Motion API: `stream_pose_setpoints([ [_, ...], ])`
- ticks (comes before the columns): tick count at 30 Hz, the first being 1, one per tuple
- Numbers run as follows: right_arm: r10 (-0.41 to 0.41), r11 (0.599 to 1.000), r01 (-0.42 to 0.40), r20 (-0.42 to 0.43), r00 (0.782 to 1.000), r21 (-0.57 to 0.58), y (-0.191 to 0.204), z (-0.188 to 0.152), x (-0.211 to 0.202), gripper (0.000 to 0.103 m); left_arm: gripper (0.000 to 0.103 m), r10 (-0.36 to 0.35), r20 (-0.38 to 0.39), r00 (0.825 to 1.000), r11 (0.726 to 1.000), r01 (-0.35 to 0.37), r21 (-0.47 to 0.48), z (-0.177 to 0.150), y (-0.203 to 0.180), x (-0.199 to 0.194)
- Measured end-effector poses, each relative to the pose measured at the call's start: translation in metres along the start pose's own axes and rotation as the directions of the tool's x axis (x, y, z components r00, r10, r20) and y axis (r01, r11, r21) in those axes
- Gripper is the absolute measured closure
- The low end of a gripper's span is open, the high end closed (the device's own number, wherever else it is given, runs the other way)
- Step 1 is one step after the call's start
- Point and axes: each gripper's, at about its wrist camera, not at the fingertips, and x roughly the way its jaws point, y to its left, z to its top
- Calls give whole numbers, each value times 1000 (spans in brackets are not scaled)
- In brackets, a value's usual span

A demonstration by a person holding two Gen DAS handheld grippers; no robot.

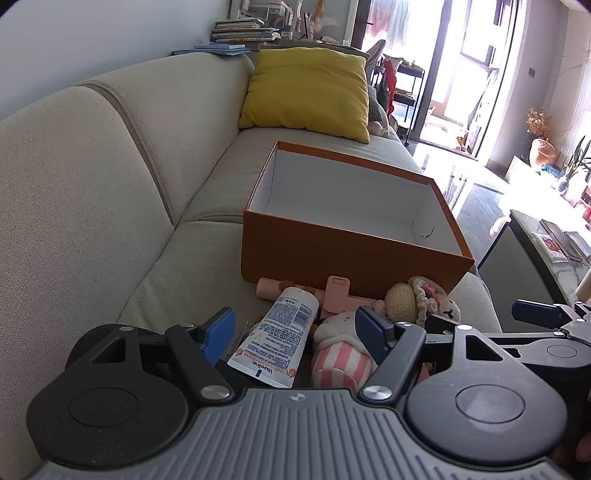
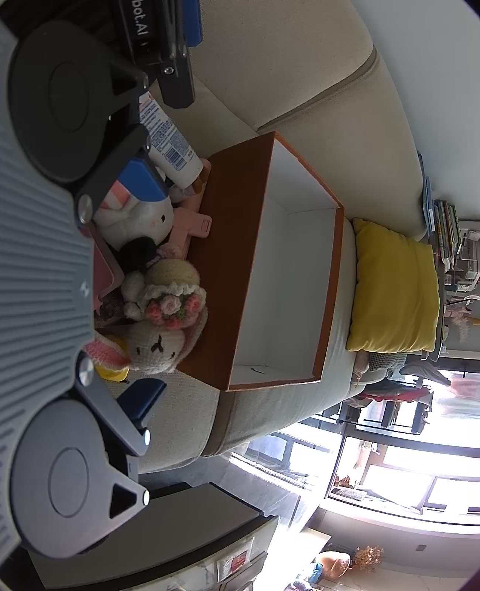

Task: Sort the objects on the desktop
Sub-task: 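Grasp the white plush dog in striped cup with left gripper while right grasps crocheted bunny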

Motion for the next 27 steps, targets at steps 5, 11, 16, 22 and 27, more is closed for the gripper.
stream_pose_setpoints([
  [5, 0, 1000, 0, -1, 1000, 11, -2, -1, 0, 1, 19, -2, -2, 1000, 1000, 2, 5, -1, -2, 0],
  [11, -1, 1000, 1, -4, 1000, 17, -4, -1, 0, 1, 19, -5, -6, 1000, 1000, 5, 6, -1, -3, 1],
  [16, -3, 1000, 3, -5, 1000, 24, -6, -2, -1, 1, 19, -11, -12, 1000, 1000, 11, 9, -1, -5, 2],
  [22, 0, 1000, 0, -8, 1000, 29, -7, -2, 0, 1, 19, -11, -17, 1000, 1000, 11, 11, -2, -6, 2],
  [27, 6, 1000, -5, -11, 1000, 30, -6, -2, 1, 2, 19, -17, -26, 1000, 1000, 18, 11, -3, -5, 5],
])
